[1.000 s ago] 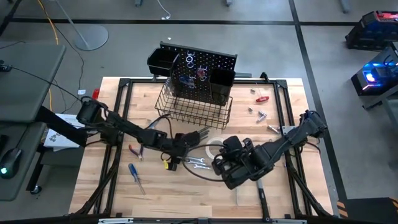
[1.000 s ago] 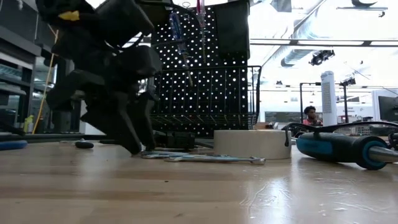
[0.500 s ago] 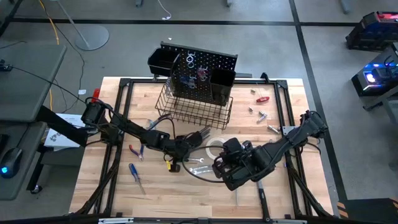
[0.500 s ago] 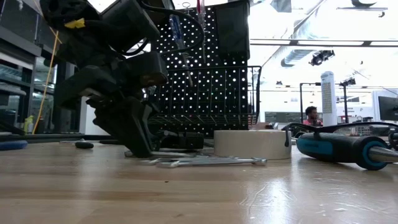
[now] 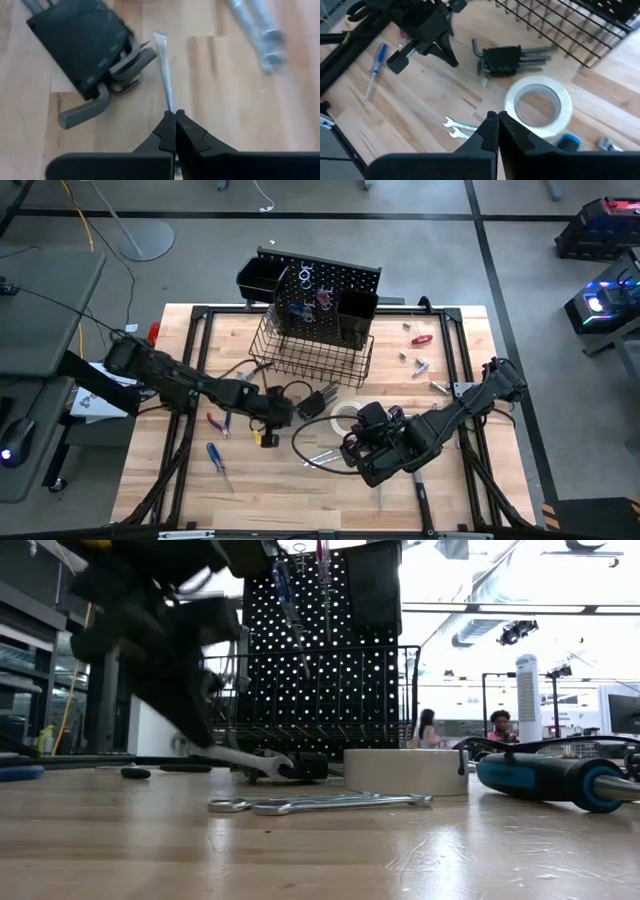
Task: Hang tools onto peg board
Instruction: Hang the wrench on the peg board
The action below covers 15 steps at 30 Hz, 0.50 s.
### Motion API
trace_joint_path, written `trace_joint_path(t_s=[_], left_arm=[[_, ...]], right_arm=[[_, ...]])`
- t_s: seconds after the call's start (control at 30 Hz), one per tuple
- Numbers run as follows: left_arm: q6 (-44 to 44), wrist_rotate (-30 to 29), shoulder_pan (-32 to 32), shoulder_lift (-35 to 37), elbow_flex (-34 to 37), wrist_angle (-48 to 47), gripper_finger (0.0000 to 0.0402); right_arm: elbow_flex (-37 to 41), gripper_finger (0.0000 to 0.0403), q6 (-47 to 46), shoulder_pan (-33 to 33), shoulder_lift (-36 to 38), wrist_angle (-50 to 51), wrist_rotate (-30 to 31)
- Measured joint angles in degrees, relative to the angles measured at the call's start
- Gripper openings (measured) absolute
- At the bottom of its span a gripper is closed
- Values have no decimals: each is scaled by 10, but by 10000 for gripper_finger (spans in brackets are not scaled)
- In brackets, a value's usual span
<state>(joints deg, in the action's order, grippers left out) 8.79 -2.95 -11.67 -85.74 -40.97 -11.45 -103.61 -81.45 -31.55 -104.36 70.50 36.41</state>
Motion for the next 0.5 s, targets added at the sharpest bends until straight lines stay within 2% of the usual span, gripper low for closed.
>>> trace_joint_path(t_s=[0.27,0.37,0.5], left_arm=[[17,6,-24,53,2,-9,3],[27,6,-37,66,2,-15,2],[12,-6,-56,66,2,-69,1]], right_arm=[[0,0,128,44,-6,-85,-26],[0,0,147,56,-10,-96,-25],[0,0,185,69,-10,-116,-38]])
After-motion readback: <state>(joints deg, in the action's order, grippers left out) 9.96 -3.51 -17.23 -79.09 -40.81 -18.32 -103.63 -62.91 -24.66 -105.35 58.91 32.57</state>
